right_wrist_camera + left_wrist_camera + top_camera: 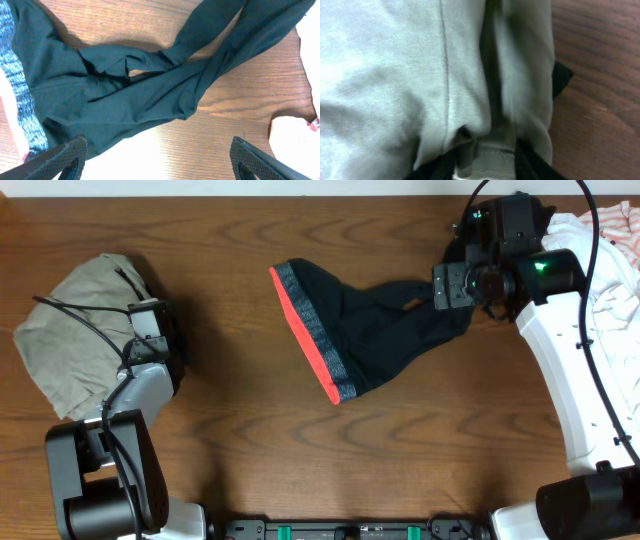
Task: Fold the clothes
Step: 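Move the left gripper toward the red waistband of the leggings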
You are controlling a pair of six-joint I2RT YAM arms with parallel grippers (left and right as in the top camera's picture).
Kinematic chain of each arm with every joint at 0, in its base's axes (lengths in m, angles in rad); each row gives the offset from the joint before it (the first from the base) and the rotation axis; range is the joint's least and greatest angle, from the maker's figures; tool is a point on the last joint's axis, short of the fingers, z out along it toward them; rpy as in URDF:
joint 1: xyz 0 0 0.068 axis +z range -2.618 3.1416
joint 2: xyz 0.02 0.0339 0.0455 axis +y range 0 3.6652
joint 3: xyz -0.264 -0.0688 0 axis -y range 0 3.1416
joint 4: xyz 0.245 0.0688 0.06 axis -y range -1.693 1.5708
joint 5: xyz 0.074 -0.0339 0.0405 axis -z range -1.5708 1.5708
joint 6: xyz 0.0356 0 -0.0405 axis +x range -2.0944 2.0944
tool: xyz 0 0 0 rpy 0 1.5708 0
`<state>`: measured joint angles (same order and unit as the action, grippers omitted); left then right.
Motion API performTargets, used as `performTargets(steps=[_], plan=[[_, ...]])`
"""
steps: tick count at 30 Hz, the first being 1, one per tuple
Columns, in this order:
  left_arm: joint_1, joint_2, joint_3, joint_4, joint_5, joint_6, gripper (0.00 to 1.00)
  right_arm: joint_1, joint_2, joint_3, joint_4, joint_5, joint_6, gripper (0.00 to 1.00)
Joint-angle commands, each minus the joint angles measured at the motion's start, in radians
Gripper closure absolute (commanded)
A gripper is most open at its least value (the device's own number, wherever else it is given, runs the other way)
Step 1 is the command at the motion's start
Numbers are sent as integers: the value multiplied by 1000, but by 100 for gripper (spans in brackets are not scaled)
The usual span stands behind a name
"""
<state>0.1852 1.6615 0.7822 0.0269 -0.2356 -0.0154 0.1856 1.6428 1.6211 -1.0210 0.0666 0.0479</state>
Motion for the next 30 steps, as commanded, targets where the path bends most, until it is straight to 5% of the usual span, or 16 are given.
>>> performTargets(steps=[1, 11, 19, 25, 30], plan=[[8, -23, 9, 9, -48, 60, 54, -3, 5, 2, -1, -4, 7, 11], [40, -129, 9, 0, -80, 63, 44, -3, 5, 2, 0, -4, 8, 9], [-16, -199, 9, -24, 299, 43, 34, -3, 5, 2, 0, -4, 7, 8], [-98, -224, 9, -61, 422, 23, 33, -3, 5, 2, -1, -4, 7, 8], [-197, -230, 8, -142, 539, -106, 30, -4, 5, 2, 0, -2, -5, 5]])
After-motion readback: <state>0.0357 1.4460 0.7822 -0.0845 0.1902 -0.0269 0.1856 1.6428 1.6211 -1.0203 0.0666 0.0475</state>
